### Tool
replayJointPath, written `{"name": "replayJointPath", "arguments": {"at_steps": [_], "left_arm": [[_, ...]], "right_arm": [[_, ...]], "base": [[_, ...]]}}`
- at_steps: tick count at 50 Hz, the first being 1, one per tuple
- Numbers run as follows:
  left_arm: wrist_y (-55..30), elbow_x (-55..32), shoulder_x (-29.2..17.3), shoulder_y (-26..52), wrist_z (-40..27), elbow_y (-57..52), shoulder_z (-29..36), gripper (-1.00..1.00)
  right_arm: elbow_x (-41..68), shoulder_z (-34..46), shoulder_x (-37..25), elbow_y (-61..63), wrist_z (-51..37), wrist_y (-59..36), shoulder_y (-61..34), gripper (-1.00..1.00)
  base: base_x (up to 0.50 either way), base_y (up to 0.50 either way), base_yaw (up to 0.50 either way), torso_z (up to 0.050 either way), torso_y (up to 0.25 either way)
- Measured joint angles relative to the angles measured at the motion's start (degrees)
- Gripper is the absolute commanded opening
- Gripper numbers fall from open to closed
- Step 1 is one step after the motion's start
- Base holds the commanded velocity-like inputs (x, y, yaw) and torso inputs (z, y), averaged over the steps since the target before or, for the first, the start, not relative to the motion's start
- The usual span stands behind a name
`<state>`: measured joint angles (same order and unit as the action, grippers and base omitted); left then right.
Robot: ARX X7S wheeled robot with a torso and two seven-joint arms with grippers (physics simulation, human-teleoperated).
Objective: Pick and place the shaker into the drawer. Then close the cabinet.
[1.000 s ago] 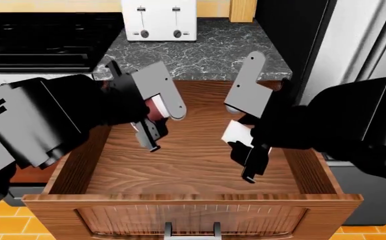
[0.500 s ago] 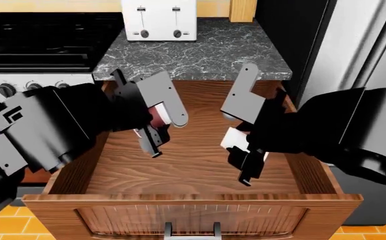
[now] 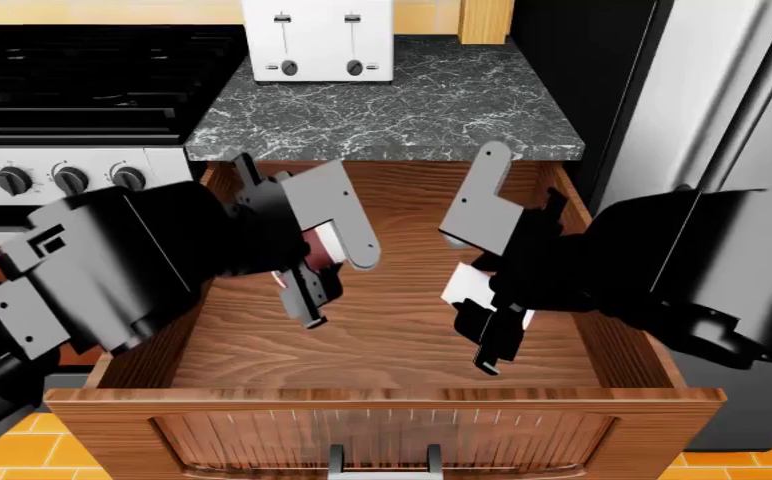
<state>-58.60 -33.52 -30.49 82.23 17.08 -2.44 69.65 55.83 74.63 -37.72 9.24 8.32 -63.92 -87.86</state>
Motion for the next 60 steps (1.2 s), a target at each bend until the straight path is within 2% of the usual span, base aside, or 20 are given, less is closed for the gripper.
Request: {"name": "replayJointPath", "arguments": {"at_steps": [60], "left_arm": [[4.67, 2.19, 2.42, -3.78, 0.75, 5.75, 2.86, -1.0]], "right_arm": [[-7.14, 4.64, 4.53, -13.59, 3.36, 7.91, 5.74, -1.0]], "base": [[0.0, 0.0, 0.0, 0.0, 0.001]]}}
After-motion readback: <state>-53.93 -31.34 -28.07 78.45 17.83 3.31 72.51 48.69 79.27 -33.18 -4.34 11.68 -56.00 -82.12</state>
